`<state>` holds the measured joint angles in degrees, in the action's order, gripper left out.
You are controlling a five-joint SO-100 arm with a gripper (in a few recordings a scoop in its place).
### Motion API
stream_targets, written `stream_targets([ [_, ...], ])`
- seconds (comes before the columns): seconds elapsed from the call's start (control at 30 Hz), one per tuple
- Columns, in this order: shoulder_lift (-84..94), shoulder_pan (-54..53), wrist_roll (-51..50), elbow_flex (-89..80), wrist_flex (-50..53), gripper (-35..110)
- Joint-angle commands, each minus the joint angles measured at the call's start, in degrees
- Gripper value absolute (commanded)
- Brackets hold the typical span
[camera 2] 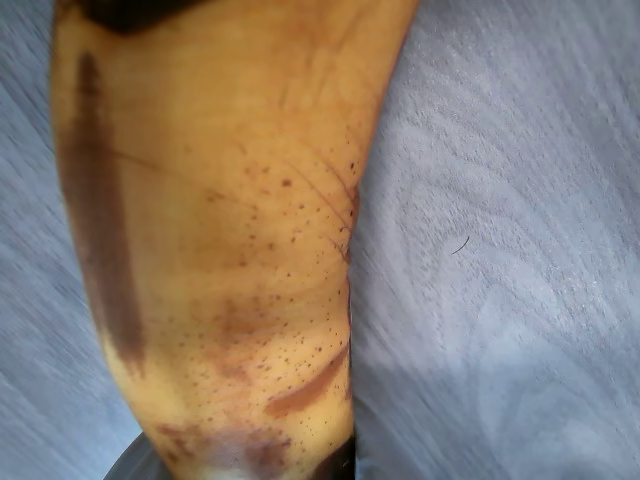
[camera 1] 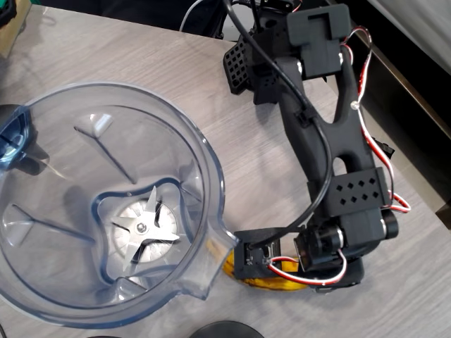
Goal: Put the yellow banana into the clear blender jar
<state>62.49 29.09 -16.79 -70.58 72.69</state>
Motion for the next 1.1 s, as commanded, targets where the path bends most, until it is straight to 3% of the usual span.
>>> stream_targets([
  [0.0, 0.18, 0.70, 0.53, 2.11, 0.62, 10],
  [0.57, 4.92, 0.62, 0.26, 2.29, 1.93, 16],
  [1.07, 28.92, 1.85, 0.79, 2.37, 1.14, 16],
])
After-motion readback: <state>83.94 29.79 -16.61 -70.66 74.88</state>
